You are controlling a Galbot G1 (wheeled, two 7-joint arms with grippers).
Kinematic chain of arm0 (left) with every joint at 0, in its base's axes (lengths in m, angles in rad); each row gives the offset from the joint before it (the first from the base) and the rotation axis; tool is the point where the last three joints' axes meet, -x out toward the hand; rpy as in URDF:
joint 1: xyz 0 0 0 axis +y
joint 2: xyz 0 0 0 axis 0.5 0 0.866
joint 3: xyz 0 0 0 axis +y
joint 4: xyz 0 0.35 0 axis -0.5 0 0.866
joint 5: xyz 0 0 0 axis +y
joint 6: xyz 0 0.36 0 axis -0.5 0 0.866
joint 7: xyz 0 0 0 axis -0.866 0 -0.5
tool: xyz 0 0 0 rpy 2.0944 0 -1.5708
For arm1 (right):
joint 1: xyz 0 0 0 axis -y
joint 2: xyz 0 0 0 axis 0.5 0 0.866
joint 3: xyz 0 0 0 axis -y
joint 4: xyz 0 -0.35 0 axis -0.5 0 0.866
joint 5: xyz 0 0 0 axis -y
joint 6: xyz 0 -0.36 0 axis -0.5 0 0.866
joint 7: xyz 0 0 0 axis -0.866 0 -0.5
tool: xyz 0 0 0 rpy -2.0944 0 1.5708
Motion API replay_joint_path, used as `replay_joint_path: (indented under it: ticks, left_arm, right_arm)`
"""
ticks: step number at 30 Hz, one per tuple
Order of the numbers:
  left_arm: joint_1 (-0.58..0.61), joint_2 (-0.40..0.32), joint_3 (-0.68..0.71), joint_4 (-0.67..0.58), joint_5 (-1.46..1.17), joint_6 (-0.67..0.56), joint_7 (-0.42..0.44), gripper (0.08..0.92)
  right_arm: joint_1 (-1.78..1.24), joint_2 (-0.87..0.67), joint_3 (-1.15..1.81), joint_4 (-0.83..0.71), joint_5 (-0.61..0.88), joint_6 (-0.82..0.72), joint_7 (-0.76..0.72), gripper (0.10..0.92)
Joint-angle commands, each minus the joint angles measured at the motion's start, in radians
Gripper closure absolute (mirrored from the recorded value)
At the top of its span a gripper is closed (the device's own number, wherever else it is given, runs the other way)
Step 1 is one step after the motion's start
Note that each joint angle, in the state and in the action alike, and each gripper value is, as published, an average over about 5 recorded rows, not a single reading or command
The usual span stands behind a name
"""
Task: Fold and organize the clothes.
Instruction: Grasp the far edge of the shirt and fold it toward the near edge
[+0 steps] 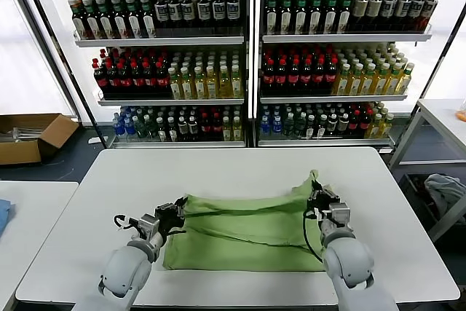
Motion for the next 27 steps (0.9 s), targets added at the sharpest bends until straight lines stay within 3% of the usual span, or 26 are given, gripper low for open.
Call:
replay_joint_path:
  ticks: [1, 24, 27]
  left_arm:
    - [0.059, 0.001, -0.007, -0.029, 0.029, -0.007, 0.004, 0.912]
    - [0.114, -0.011, -0.011, -0.060, 0.142, -0.006, 0.034, 0.911]
    - [0.113, -0.016, -0.015, -0.074, 0.151, -0.005, 0.031, 0.871]
  right_arm:
    - [-0.179, 0.005, 0.068, 0.120, -0.020, -0.006, 0.022, 0.914]
    - [-0.263, 0.028, 0.048, 0.064, -0.114, 0.012, 0.048, 0.914]
    - [-0.267, 0.027, 0.048, 0.070, -0.123, 0.015, 0.047, 0.910]
